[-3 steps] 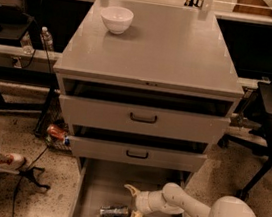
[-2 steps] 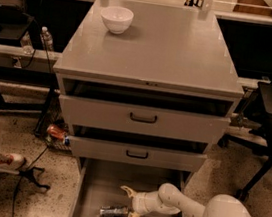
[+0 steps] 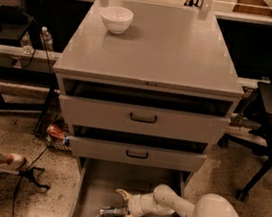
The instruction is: Pick redbull can from bottom drawer and place on counter
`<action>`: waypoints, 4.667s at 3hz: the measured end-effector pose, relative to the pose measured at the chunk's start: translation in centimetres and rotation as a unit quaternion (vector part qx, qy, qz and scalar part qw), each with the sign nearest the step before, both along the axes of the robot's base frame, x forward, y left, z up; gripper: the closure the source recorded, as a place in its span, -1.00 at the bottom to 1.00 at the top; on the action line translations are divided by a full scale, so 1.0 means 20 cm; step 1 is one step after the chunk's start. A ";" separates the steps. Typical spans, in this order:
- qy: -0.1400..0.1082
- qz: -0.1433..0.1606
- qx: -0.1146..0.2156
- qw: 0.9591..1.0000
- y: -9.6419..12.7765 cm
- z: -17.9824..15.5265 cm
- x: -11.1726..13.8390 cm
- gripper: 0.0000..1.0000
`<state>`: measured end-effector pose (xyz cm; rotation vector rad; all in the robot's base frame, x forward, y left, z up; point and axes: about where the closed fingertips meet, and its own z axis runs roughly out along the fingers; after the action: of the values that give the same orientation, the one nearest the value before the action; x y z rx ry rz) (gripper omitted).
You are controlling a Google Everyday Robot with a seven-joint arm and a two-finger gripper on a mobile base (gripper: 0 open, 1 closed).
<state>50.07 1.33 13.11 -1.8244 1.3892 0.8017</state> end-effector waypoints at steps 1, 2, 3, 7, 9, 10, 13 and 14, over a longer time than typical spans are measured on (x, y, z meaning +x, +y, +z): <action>0.005 0.006 0.004 1.000 0.02 -0.04 -0.01 -0.50; 0.004 0.010 0.010 1.000 0.02 -0.04 0.00 0.11; 0.001 0.008 0.019 1.000 0.01 -0.02 0.01 0.59; -0.080 -0.012 0.144 0.986 -0.61 0.63 0.15 1.00; -0.116 -0.028 0.144 0.982 -0.73 0.78 0.14 1.00; -0.174 -0.067 0.117 0.975 -0.91 1.00 0.10 1.00; -0.262 -0.113 0.070 0.956 -1.19 1.49 -0.10 1.00; -0.265 -0.114 0.071 0.955 -1.20 1.50 -0.08 1.00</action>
Offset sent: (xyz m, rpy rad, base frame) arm 0.0044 0.0016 -0.0099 0.0198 0.0037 0.0251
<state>48.46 -22.62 43.18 -1.5759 1.1253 0.2516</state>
